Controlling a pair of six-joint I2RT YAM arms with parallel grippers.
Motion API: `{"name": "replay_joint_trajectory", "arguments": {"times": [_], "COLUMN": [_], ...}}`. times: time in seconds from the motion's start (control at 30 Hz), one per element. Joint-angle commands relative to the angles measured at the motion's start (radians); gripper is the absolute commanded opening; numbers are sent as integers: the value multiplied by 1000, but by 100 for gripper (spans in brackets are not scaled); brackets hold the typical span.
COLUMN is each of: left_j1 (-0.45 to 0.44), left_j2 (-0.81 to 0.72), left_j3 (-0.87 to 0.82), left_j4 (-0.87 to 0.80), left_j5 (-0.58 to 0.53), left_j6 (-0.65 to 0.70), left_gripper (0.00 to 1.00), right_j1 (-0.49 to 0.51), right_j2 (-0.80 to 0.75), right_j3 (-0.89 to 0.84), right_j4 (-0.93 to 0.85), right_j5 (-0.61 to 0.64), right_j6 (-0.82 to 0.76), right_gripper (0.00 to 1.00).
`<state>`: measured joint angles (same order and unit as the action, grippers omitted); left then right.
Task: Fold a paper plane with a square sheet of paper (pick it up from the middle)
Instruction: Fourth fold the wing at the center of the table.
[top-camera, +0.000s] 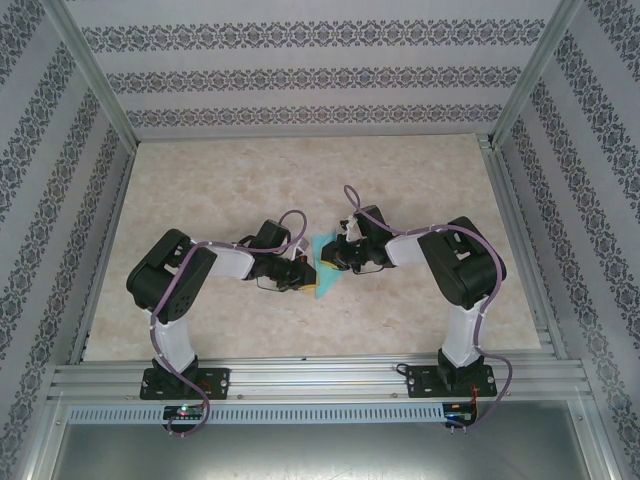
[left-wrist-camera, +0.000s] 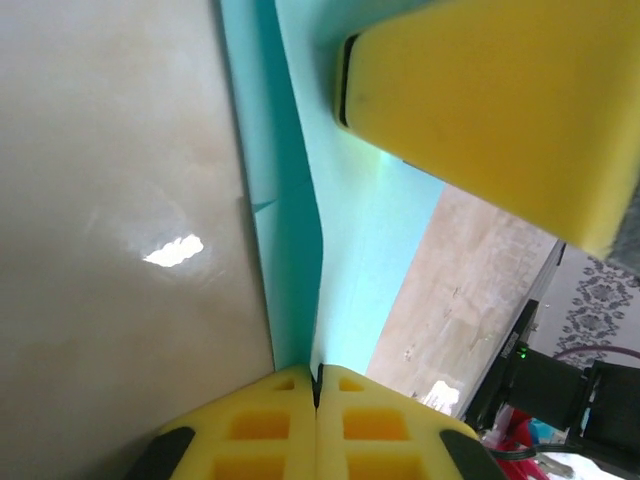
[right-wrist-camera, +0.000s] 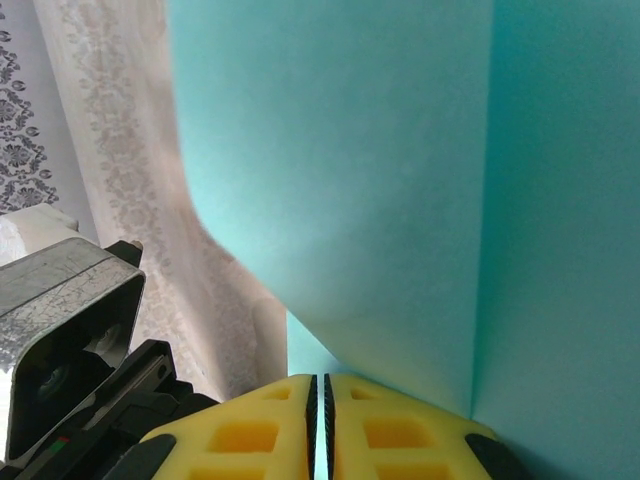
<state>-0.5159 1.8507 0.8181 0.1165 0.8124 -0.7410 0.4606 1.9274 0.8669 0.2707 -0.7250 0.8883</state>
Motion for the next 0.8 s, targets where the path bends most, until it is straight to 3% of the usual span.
{"name": "replay_joint_trajectory", "arguments": {"times": [0.0,0.27,0.43,0.53,0.77], "left_j1": [0,-27,-43,-44,-46], "left_j2": [-5,-3,-24,-34,-13], "left_j3": [-2,54,41,24,35], "left_j4": [-189,-391,-395,-320,-305], "left_j5": [-55,-102,-76,-17,27], "left_j6": [44,141,141,117,120], "left_gripper": [3,10,13,6,1], "right_j1": [-7,-8,-7,-7,-7], "right_j2": [52,64,68,64,68], "right_j3": [-16,-19,-29,-42,-57], "right_j4": [-50,-73,-70,-70,-68], "right_j5": [60,84,87,96,101], "right_j6": [-11,-19,-21,-23,-28], "right_gripper": [15,14,13,13,12]}}
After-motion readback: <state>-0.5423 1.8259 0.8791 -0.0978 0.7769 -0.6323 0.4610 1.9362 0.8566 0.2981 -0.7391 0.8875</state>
